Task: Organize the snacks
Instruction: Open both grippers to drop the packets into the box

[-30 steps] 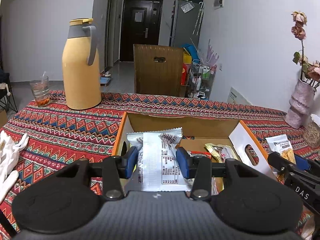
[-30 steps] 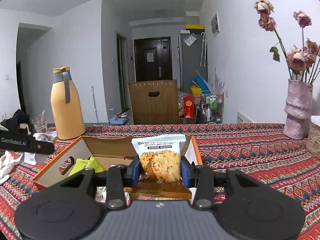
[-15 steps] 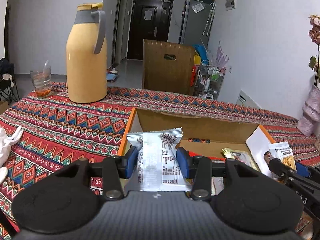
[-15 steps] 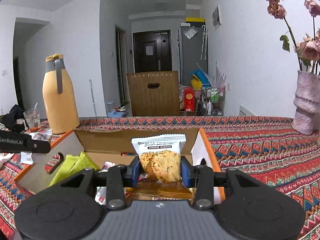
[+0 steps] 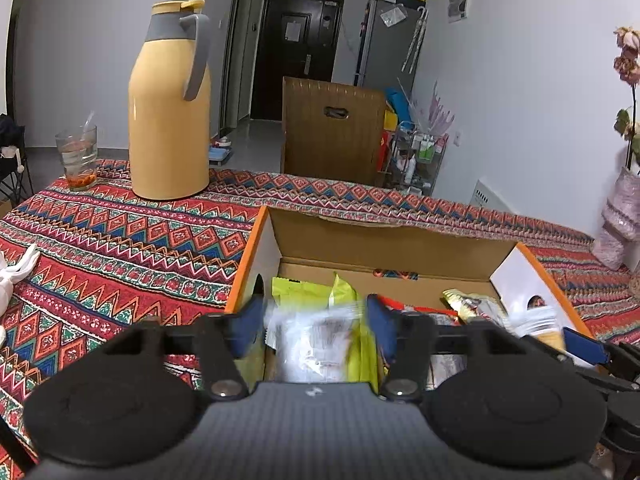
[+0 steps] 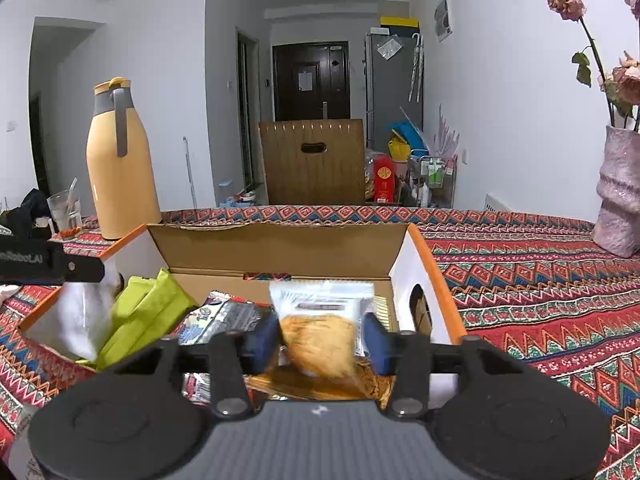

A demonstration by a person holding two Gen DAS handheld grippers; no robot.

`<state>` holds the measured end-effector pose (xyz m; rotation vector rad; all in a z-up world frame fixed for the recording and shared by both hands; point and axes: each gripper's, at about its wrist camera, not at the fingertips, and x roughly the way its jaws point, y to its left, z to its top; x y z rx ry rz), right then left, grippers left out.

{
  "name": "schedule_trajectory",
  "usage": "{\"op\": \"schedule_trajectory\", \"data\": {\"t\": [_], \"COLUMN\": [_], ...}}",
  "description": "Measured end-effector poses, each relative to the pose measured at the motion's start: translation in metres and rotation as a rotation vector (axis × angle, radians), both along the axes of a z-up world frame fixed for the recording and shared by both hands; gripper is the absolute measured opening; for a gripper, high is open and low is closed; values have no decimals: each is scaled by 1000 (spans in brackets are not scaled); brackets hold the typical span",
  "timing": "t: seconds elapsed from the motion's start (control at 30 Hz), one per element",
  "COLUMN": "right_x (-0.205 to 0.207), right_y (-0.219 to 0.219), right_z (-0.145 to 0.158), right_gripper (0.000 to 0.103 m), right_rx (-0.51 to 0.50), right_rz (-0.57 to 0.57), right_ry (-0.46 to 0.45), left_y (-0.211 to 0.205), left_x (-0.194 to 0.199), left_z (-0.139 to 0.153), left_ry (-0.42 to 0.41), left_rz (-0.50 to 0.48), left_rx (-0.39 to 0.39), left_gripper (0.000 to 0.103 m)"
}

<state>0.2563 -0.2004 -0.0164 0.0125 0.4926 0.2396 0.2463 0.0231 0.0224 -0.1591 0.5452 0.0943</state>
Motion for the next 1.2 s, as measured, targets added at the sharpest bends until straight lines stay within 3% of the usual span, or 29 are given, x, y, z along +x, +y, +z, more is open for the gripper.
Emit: {"op": "schedule_trajectory", "data": {"t": [0.03,0.07,0.1,0.17,0.9,1.2], "right_x": [0,-2,-3,-4,-21,-38], "right_y": [0,-2,-3,-6,-10,-13], "right_z": [1,2,2,4,18,40], "right_gripper": [78,93,96,103,103,103], "right_rx": [3,5,8,21,22,38], "right_rz": [-6,-16,-25,-34,-38,-27], "right_ry": [-6,-14,-20,-21,-70,-128], "left_y": [1,1,1,2,-3,-5], "left_x": [-2,-5,-8,-12,-25,-35], "left_z": [2,3,5,8,18,32], "left_ry": [-14,-32,-45,-64,-62,-71], "left_rz": [9,18,23,28,9,0], "left_rx": [2,6,6,-2,-23,-32], "left_gripper": [90,94,102,103,103,103]}}
